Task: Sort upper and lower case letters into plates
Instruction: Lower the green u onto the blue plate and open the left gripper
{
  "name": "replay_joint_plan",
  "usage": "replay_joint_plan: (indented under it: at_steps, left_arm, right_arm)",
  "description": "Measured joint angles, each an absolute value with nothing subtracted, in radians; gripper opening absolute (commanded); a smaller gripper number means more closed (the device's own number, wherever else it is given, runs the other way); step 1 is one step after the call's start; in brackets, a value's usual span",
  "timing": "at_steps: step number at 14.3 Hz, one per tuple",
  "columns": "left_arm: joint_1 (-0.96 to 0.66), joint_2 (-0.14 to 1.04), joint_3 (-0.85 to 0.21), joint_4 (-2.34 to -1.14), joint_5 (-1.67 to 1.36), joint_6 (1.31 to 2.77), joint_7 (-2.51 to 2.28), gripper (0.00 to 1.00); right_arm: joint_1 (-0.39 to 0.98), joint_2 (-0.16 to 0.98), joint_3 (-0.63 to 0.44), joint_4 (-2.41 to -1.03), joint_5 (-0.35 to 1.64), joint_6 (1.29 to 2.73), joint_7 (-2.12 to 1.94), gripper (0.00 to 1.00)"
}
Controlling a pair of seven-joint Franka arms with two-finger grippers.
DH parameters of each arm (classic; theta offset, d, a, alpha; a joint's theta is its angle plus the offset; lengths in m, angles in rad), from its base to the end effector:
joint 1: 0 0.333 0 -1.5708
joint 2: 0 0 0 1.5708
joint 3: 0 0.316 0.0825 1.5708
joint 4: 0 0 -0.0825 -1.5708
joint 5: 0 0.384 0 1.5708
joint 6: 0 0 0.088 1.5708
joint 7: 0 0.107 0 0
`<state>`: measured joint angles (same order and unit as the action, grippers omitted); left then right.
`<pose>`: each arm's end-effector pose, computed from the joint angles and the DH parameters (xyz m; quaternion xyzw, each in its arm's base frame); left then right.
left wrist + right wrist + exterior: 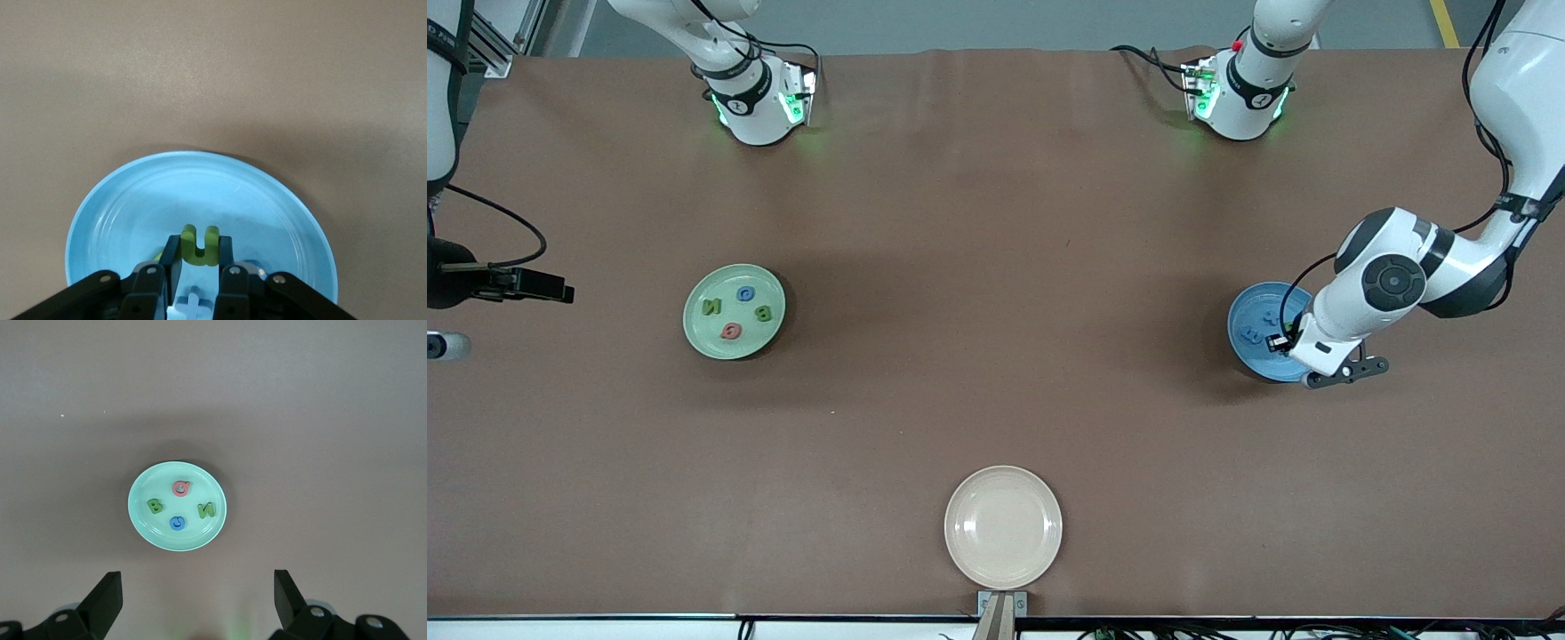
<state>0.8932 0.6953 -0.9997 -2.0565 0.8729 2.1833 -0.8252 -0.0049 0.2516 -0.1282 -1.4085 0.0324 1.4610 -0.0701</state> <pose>0.5700 -0.0289 0.2182 -0.9932 -0.0982 0.0265 0.0571 0.6093 -0.0685 0.5452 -0.9947 0.0307 0.0979 0.0101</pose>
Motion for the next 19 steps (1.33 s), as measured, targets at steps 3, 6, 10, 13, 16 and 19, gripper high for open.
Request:
replay_joint_plan:
  at_steps: [3, 6, 10, 13, 16, 19]
  left_arm:
    - [0.857, 0.719, -0.962, -2.034, 0.884, 2.186, -0.817, 0.13]
    - [0.849, 0.730, -0.955, -2.024, 0.884, 2.186, -0.813, 0.15]
    - [0.849, 0.730, -0.951, -2.022, 0.884, 2.186, -0.811, 0.74]
    - [0.849, 0.730, -0.951, -2.020, 0.884, 2.186, -0.808, 0.99]
    - [0.849, 0.730, -0.951, -1.998, 0.884, 2.187, -0.808, 0.99]
    - [0.849, 0.730, -0.951, -1.981, 0.883, 2.187, -0.808, 1.00]
  right_arm:
    - [-0.002, 0.204, -0.125, -1.440, 0.033, 1.462, -0.053, 1.00]
    - [0.004, 0.123, -0.122, -1.524, 0.033, 1.490, -0.050, 1.00]
    - [0.004, 0.018, -0.122, -1.609, 0.033, 1.502, -0.050, 1.00]
    - [0.004, -0.029, -0.121, -1.619, 0.031, 1.493, -0.050, 1.00]
    - [0.004, -0.054, -0.104, -1.617, 0.012, 1.488, -0.050, 1.00]
    - [0.003, -0.059, -0.101, -1.612, 0.011, 1.467, -0.049, 1.00]
